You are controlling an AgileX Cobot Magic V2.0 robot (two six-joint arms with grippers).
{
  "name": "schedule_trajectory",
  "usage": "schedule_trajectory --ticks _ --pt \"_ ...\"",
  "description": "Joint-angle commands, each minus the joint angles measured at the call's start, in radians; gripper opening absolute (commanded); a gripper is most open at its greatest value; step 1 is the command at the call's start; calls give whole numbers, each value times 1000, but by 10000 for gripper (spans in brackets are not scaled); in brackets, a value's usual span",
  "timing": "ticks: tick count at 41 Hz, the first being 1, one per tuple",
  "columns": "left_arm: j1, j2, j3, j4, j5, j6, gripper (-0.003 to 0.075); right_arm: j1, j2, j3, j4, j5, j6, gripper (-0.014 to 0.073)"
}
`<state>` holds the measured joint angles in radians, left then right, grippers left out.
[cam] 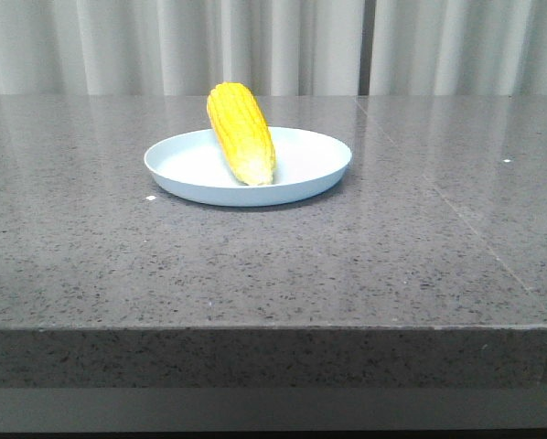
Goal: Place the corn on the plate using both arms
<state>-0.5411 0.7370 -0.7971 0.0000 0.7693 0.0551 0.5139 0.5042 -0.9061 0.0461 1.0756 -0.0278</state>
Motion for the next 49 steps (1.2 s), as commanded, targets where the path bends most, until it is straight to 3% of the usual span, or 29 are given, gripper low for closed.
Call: schedule_trajectory --ticks 1,29,38,49 --pt "-6 -5 -27 0 -73 -6 -20 -2 5 -22 -8 -61 -11 -65" --pt "-6 -15 -25 0 -75 -6 -20 -2 5 -22 -8 -61 -11 -67" --pt "143 -125 15 0 -110 -6 -20 -2 5 -22 -8 -61 -11 -67" --pt "362 -384 339 22 -414 -6 -20 -2 5 -22 -8 -61 -11 -67"
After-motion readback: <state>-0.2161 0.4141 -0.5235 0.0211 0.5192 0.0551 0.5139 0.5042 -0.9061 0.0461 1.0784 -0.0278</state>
